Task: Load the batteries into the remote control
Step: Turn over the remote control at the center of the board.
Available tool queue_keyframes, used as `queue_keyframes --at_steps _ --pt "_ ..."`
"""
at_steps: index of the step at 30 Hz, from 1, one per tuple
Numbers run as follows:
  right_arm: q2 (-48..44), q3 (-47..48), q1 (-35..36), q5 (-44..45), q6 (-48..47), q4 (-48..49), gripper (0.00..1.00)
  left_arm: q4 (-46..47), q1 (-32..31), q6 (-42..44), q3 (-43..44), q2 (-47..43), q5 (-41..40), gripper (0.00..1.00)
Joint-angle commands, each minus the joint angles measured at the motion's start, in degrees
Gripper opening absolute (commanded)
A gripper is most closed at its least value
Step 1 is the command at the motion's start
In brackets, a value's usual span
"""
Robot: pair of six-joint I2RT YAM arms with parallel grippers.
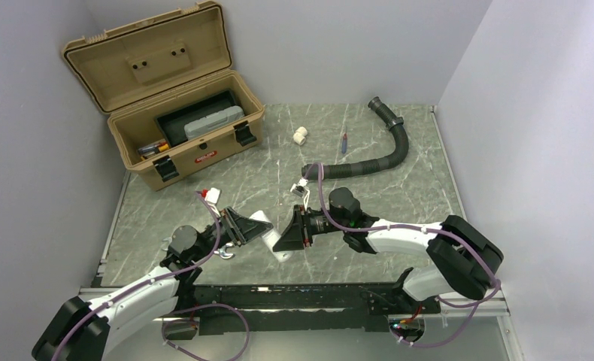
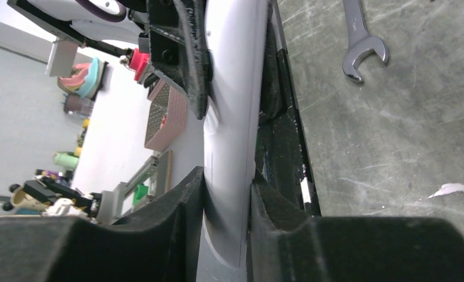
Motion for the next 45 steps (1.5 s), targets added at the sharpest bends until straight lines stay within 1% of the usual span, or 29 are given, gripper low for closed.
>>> queue_keyframes --at_steps 1,6,7,8,9,11,15,16,19,21,22,24,25,28,31,33,36,41,45 --pt "0.08 -0.06 0.15 -2.12 0.29 4.69 0.26 2.02 -0.15 0.18 2.26 -0.36 -0.62 0.09" --pt "0.59 0.29 0.18 -2.82 0.69 5.01 0.1 1.91 -0.2 0.07 2.08 -0.42 -1.1 0.1" --pt "0.7 0.43 0.19 -2.97 0.88 5.18 0.07 1.68 -0.2 0.09 2.07 -0.43 -1.15 0.12" --pt "0.7 0.53 0.17 -3.02 1.03 5.34 0.04 1.26 -0.2 0.17 2.08 -0.51 -1.21 0.15" --pt "0.69 0.58 0.16 -3.03 1.19 5.47 0.01 0.74 -0.2 0.18 2.15 -0.72 -1.27 0.19" --pt "0.38 0.57 0.15 -2.51 1.58 5.4 0.0 -0.58 -0.2 0.37 2.32 -0.95 -1.23 0.29" --pt "-2.46 -0.19 0.19 0.01 1.17 5.36 0.0 -2.41 -0.2 1.22 3.04 -1.12 -0.72 0.55" --pt "-3.38 -0.14 0.18 0.81 0.59 4.47 0.0 -2.45 -0.2 1.24 3.05 -1.16 -0.7 0.62" --pt "-5.45 -0.36 0.17 2.01 -0.46 2.75 0.0 -2.78 -0.2 1.24 2.88 -1.25 -0.87 0.77" --pt "-6.74 -0.55 0.16 2.94 -0.83 1.38 0.0 -3.78 -0.2 1.38 2.95 -1.4 -1.19 0.89" --pt "-7.63 -0.45 0.21 3.9 -1.59 -0.5 0.0 -4.69 -0.19 1.41 2.88 -1.56 -1.53 0.97" --pt "-10.11 0.38 0.2 7.98 -5.1 -7.63 0.0 -8.18 -0.2 1.6 2.79 -2.56 -2.69 0.99" --pt "-11.87 1.23 0.17 12.19 -7.37 -14.06 0.0 -11.05 -0.12 2.18 3.02 -3.46 -3.24 0.99" --pt "-16.82 5.13 0.17 29.43 -14.08 -34.83 0.0 -21.56 0.0 5.22 4.02 -7.67 -5.56 0.99" --pt "-20.03 6.75 0.2 43.97 -15.2 -50.29 0.0 -32.7 0.07 8.14 5.88 -12.92 -8.8 0.99" --pt "-22.07 6.86 0.16 52.26 -14.01 -55.4 0.0 -39.09 0.1 9.98 7.29 -16.47 -10.79 0.99" --pt "-22.69 7.29 0.1 57.71 -13.52 -61.36 0.0 -44.95 0.23 11.61 8.29 -19.27 -12.96 0.99" --pt "-17.88 10.49 0.17 65.79 -10.9 -72.18 0.0 -47.59 0.24 11.69 8.15 -20.44 -14.38 1.0" --pt "-14.89 10.96 0.22 69.57 -9.2 -76.65 0.0 -47.9 0.32 11.09 8.13 -20.81 -15.05 0.99"
